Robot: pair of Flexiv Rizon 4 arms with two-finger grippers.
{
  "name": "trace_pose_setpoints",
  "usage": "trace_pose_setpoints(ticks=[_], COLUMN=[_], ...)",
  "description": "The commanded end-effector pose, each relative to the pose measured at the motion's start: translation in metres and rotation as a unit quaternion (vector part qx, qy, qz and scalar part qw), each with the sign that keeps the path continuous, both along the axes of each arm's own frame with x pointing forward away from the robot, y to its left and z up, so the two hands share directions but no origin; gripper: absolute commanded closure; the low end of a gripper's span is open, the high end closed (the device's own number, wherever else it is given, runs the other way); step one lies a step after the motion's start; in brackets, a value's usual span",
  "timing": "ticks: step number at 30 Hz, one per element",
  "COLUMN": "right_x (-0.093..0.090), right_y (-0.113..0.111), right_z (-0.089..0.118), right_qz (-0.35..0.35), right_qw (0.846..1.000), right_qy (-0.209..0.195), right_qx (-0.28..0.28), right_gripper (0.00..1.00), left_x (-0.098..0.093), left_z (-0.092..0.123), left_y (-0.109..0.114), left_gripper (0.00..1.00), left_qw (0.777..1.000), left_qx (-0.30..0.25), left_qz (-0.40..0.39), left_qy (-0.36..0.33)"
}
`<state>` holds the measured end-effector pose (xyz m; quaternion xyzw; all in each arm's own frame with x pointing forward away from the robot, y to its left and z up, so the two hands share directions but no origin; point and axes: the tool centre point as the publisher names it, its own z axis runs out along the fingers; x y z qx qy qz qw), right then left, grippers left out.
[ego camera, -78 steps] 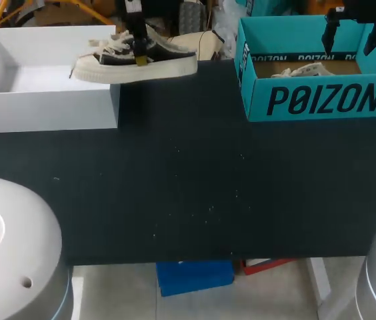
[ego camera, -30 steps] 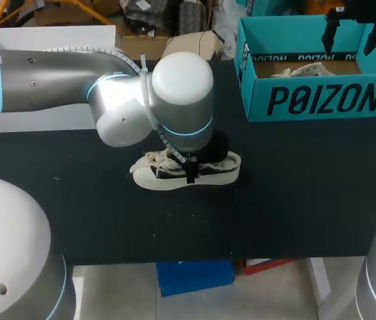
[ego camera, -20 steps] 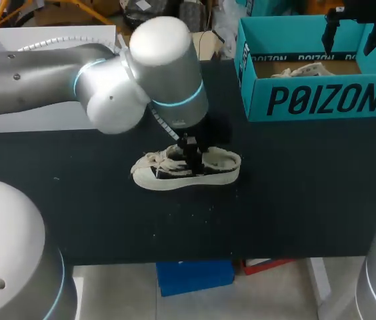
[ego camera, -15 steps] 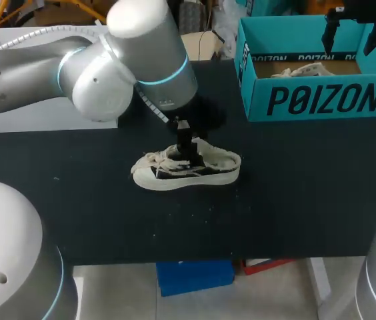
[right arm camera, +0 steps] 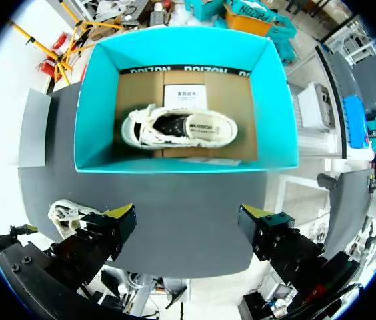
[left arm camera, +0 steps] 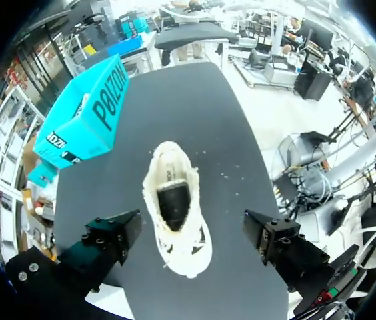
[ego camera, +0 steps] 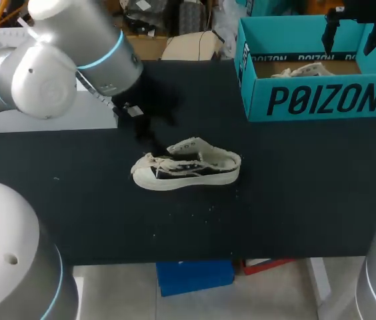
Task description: Take the shoe out of the shoebox, open the shoe tongue, remove and reinsert the insole, then place the shoe into the shoebox
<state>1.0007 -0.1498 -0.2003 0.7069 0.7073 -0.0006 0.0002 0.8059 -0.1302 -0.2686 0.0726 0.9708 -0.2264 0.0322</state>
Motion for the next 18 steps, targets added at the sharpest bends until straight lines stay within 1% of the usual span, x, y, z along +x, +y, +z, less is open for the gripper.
trace_pose_setpoints(ticks=[1,6,8,18], right_x=[0.0,0.0,0.0,0.0], right_y=[0.0,0.0,0.0,0.0], right_z=[0.0,0.0,0.0,0.0], right_qz=[0.0,0.0,0.0,0.0], right_qw=[1.0,1.0,1.0,1.0], right_qy=[0.0,0.0,0.0,0.0], right_qx=[0.0,0.0,0.0,0.0], right_gripper=[0.0,0.0,0.0,0.0], left_x=[0.0,-0.001,-0.005,-0.005], left_z=[0.001,-0.004,-0.009,-0.009], left_y=[0.029,0.045,0.051,0.051], left_gripper=[0.0,0.0,0.0,0.0], left_qw=[0.997,0.996,0.997,0.997], left_qx=[-0.075,-0.076,-0.05,-0.05], left_qz=[-0.024,-0.052,-0.057,-0.057], left_qy=[0.0,-0.006,-0.01,-0.01])
